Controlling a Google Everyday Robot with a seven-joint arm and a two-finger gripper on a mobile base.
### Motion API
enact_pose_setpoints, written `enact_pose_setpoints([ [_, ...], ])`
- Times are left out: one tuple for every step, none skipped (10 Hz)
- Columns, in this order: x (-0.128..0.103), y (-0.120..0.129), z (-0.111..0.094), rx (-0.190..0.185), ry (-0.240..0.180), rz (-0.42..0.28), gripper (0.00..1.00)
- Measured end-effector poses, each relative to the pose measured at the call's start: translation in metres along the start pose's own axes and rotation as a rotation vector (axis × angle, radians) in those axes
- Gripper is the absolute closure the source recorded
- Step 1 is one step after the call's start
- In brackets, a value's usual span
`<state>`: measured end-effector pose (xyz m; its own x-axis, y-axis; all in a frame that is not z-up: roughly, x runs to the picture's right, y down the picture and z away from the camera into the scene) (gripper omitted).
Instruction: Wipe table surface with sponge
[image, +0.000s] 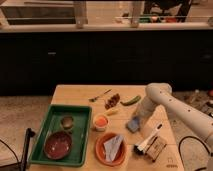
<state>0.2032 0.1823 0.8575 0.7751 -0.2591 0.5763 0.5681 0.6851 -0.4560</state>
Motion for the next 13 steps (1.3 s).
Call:
enact_pose_setpoints([
  [0.005, -0.001, 0.0, 0.001, 0.003, 0.013, 1.0],
  [0.009, -0.004, 0.001, 0.002, 0.006, 0.024, 1.0],
  [0.014, -0.008, 0.001, 0.003, 0.009, 0.034, 1.0],
  [0.017, -0.012, 0.0, 0.006, 0.01, 0.043, 1.0],
  [0.021, -0.018, -0.001, 0.012, 0.009, 0.05, 1.0],
  [0.02, -0.026, -0.001, 0.015, 0.007, 0.047, 1.0],
  [0.015, -0.034, 0.0, 0.017, 0.003, 0.035, 1.0],
  [0.008, -0.036, 0.0, 0.016, 0.0, 0.024, 1.0],
  [0.005, -0.037, 0.0, 0.019, -0.004, 0.019, 1.0],
  [-0.002, -0.04, 0.002, 0.023, -0.011, 0.0, 1.0],
  [-0.008, -0.041, 0.003, 0.023, -0.02, -0.019, 1.0],
  [-0.01, -0.04, 0.004, 0.025, -0.026, -0.027, 1.0],
  [-0.011, -0.038, 0.003, 0.03, -0.035, -0.035, 1.0],
])
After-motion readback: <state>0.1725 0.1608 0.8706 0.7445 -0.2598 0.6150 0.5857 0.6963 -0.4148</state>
